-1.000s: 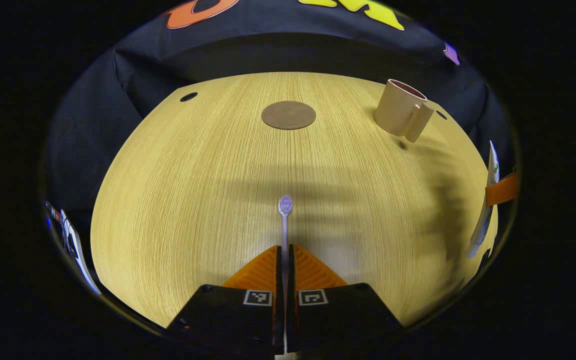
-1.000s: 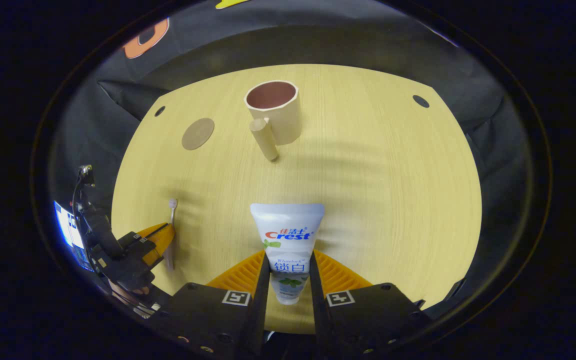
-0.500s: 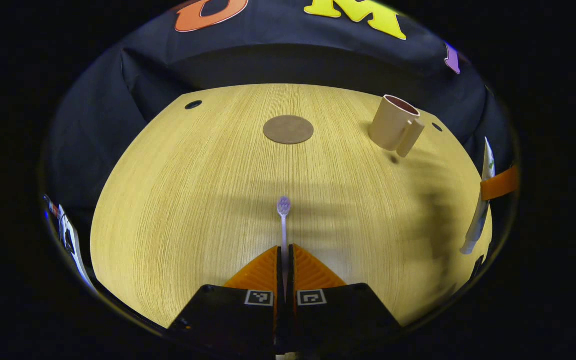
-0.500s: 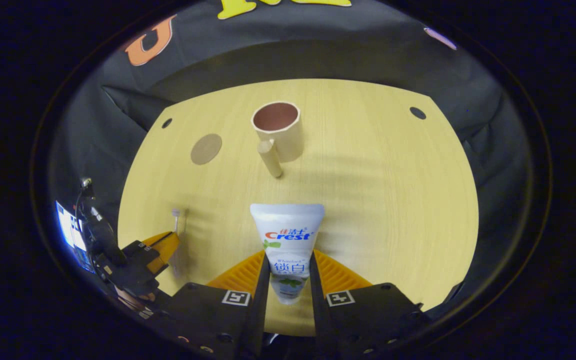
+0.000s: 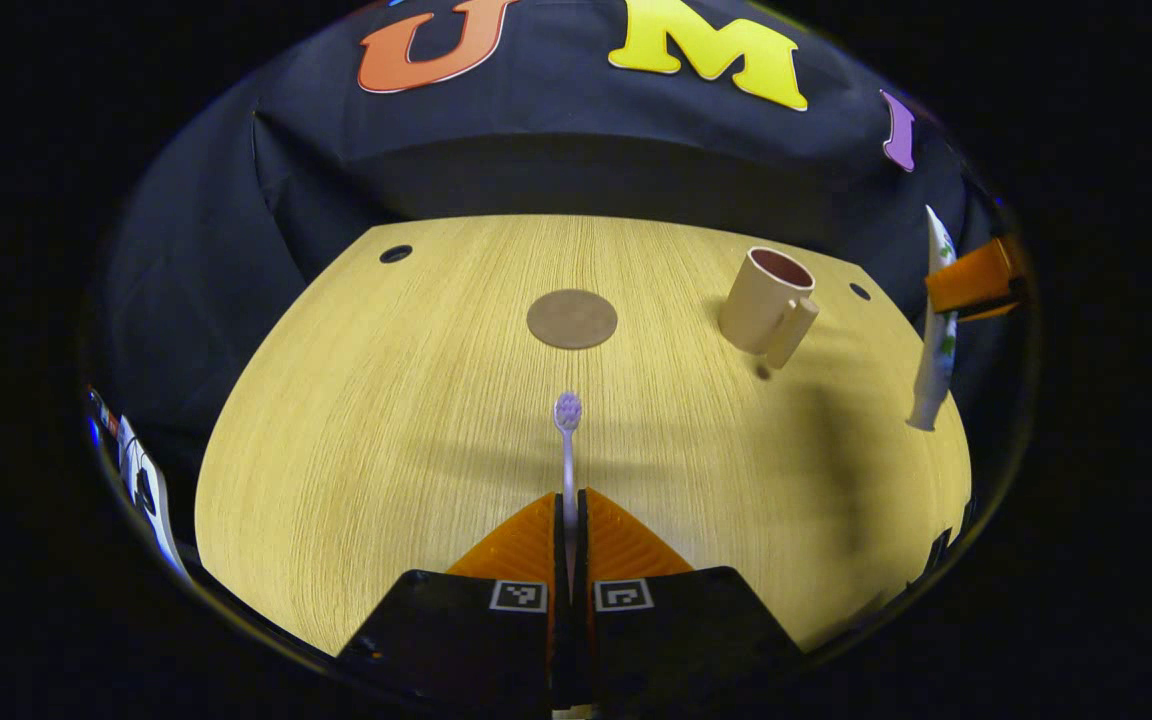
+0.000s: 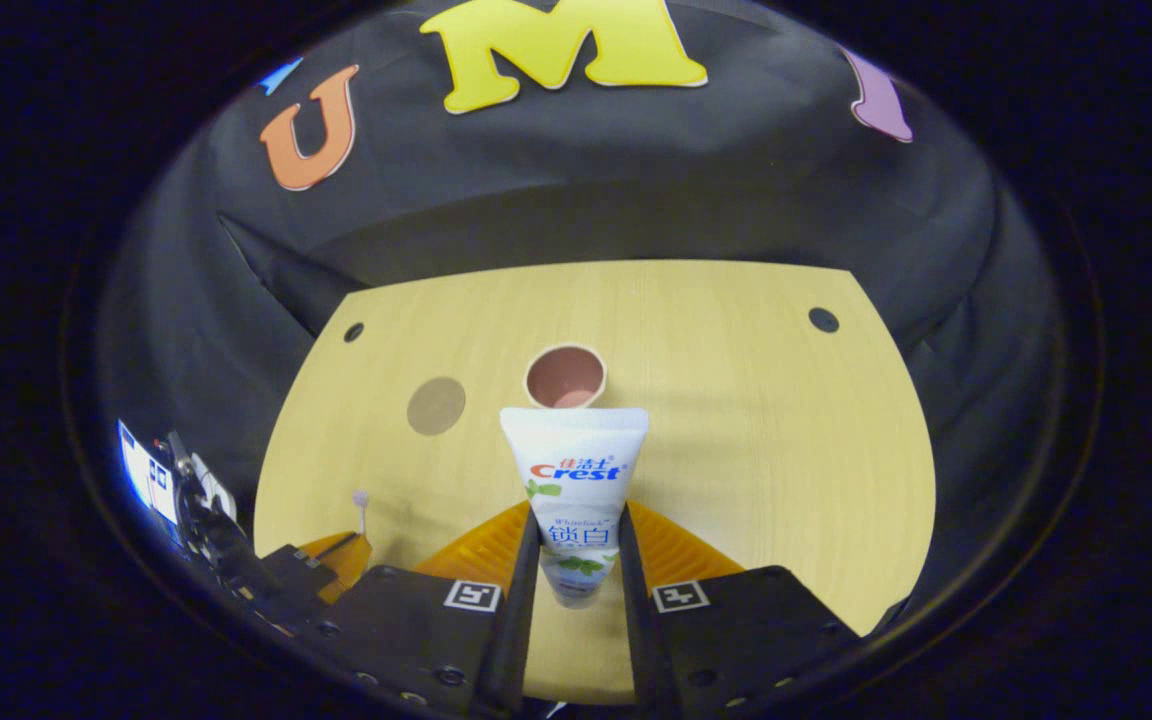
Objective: Put the toothbrush and toothpaste on the desktop into the cup, then pick up the cup and place it on the coaster on the desktop.
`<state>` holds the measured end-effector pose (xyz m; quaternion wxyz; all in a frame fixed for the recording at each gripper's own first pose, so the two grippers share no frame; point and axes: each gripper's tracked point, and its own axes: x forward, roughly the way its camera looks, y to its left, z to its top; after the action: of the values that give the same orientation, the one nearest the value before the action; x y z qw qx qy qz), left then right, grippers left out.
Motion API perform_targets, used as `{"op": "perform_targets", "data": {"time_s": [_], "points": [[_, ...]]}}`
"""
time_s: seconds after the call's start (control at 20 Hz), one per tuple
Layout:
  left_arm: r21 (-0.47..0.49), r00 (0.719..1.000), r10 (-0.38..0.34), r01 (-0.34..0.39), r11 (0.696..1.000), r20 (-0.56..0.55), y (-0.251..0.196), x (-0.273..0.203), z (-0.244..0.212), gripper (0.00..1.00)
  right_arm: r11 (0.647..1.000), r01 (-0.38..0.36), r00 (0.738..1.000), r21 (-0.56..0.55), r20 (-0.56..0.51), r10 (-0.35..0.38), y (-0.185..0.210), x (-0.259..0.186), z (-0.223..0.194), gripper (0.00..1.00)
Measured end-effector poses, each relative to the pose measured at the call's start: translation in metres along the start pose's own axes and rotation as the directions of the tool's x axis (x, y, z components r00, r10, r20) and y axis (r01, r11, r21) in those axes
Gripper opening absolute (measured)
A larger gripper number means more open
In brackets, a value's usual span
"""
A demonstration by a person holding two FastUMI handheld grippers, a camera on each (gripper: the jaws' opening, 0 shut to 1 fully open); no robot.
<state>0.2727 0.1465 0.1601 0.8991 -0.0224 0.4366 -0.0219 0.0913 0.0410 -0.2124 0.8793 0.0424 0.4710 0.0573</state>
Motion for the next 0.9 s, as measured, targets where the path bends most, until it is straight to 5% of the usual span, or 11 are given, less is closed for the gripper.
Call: {"op": "perform_targets", "data": {"time_s": [0.6,0.9], "points": [[0.051,0.985,0.008,-0.017,0.999,0.17,-0.006,-0.022,0.055,0.03,0.999,-0.002,0.949,-0.043,0.314,0.016,0.035,0.046,0.12,0.39],[0.016,0.981,0.04,-0.044,0.999,0.187,0.011,-0.026,0.059,0.03,0.995,0.052,0.94,-0.089,0.341,-0.018,0.031,0.088,0.129,0.39]]}}
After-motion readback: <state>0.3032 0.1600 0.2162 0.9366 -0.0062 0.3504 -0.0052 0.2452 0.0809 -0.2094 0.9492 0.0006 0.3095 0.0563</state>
